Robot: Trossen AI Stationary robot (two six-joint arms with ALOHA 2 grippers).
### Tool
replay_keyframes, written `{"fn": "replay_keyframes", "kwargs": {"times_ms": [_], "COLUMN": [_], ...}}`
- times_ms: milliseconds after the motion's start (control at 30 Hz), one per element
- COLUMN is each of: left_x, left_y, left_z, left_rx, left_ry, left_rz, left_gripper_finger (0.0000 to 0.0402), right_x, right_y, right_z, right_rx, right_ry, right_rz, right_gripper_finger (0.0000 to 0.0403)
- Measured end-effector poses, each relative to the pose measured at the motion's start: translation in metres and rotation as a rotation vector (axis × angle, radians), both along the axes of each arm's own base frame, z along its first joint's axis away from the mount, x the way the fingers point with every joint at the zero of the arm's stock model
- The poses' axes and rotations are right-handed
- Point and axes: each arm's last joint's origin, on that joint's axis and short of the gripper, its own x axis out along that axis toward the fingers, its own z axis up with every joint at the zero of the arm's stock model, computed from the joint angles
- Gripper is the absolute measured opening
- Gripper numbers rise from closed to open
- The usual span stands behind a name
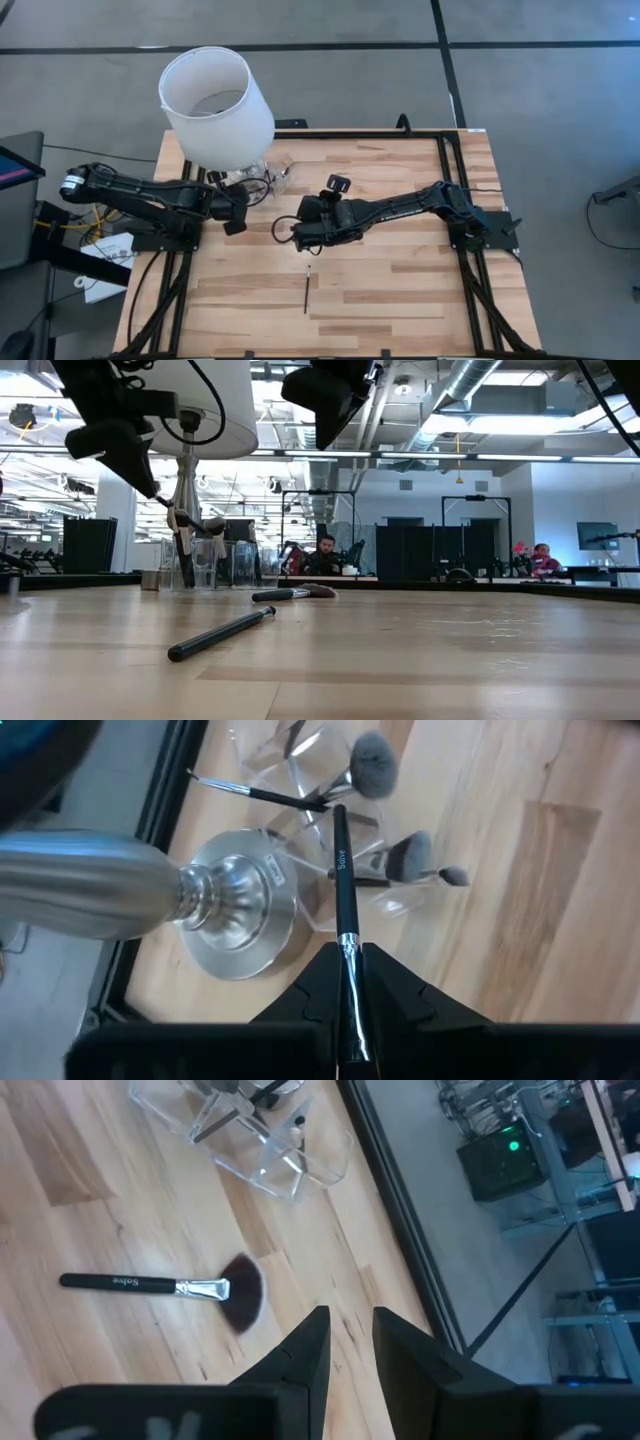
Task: Put items in baskets/containers
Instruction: Put the black eyeshadow brush in the transparent organizer
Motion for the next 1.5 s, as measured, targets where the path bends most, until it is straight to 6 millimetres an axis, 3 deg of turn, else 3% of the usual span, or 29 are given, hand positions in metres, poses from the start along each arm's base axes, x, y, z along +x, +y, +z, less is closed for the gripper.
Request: {"fn": "replay_keyframes", "kwargs": {"times_ms": [400,600,1067,1267,1367,1500], "left_x": [-0.001,0.000,0.002,0.011,0.010,0.003], "left_y": [0.000,0.010,0.024,0.024,0.024,0.021], "left_z": [-0.001,-0.001,-0.004,0.000,0.004,0.011], "left_rx": [-0.037,-0.049,-0.097,-0.075,-0.053,-0.096], "left_ry": [0.015,0.016,0.062,-0.018,-0.032,-0.102], "left_rz": [-0.009,0.047,0.007,-0.033,-0.019,0.013], "left_gripper_finger": [0.0027,0.0028,0.0063,0.0078,0.0078,0.0077], "right_x": [0.002,0.003,0.006,0.014,0.021,0.026], "right_y": [0.001,0.001,0.001,0.000,-0.005,-0.011], "right_z": [0.001,0.001,0.002,0.004,0.006,-0.002], "right_rx": [0.007,0.007,0.001,0.002,0.009,0.060], "right_ry": [-0.026,-0.030,-0.038,-0.091,-0.147,-0.090], "right_rz": [0.001,0.001,0.035,0.062,0.066,0.150], "right_gripper_finger": [0.0071,0.0071,0.0071,0.0071,0.0069,0.0059]}}
